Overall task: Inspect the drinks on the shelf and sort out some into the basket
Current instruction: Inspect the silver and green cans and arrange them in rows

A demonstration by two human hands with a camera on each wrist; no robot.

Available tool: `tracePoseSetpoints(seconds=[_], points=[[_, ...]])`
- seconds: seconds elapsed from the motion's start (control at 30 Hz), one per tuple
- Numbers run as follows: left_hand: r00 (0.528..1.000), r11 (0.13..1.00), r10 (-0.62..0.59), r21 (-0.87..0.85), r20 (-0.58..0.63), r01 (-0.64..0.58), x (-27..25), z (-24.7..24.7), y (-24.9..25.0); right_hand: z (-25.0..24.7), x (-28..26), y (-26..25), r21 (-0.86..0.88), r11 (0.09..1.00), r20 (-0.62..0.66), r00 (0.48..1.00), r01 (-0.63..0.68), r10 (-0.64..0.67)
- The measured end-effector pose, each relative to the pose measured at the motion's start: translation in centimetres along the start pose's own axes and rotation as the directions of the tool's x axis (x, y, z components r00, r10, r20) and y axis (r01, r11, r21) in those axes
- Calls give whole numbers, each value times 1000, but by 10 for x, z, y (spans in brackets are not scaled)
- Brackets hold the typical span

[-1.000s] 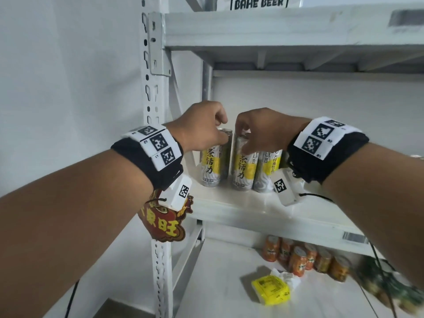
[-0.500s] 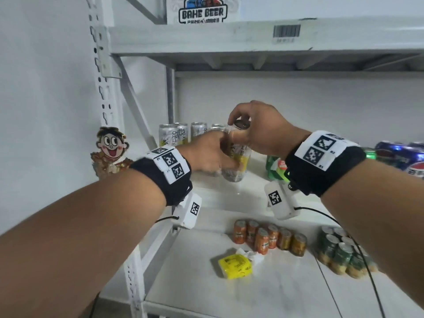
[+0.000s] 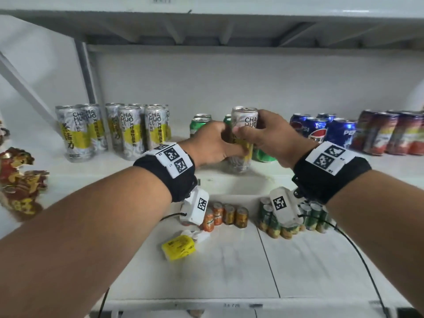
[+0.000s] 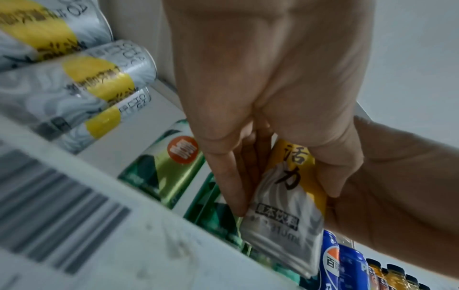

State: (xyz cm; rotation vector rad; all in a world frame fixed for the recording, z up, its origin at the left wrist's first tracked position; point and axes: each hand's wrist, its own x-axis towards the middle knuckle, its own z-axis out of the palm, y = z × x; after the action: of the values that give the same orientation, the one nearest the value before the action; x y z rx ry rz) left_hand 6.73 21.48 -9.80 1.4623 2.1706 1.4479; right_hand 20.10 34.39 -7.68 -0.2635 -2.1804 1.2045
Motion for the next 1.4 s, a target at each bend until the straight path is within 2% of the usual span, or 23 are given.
tracePoseSetpoints(seconds=[0.1, 0.2, 0.3, 0.5, 0.67, 0.83, 0.93, 1.03, 1.2, 1.4], points=[[1000, 997, -26, -68, 3, 26, 5, 12, -9, -1, 0, 20, 127, 992, 21, 1000, -25, 23], [998, 977, -57, -207, -19, 52, 2, 19, -23, 7, -4, 34, 257, 964, 19, 998, -70, 67], [999, 947, -47, -318, -26, 36, -4, 24, -37, 17, -11, 45, 339, 934, 6, 993, -111, 116], [1000, 983, 28, -179, -7, -29, -14, 28, -42, 12, -14, 50, 411, 899, 49, 989, -148, 140], [998, 969, 48, -238, -47, -58, -16, 27, -44, 11, -17, 54, 422, 897, 59, 992, -128, 114], [996, 950, 78, -300, -47, -89, -21, 24, -41, 9, -19, 55, 504, 857, 95, 993, -111, 73], [997, 946, 62, -315, -50, -75, -24, 24, -38, 9, -18, 58, 518, 851, 104, 994, -85, 36], [993, 967, 85, -234, -78, -101, -27, 26, -36, 9, -18, 62, 498, 867, 110, 993, -27, -32], [986, 978, 95, -170, -133, -118, -26, 28, -38, 8, -17, 68, 543, 837, 86, 988, 65, -132], [989, 990, 78, -107, -125, -92, -22, 26, -37, 7, -19, 77, 523, 843, 132, 966, 121, -221]])
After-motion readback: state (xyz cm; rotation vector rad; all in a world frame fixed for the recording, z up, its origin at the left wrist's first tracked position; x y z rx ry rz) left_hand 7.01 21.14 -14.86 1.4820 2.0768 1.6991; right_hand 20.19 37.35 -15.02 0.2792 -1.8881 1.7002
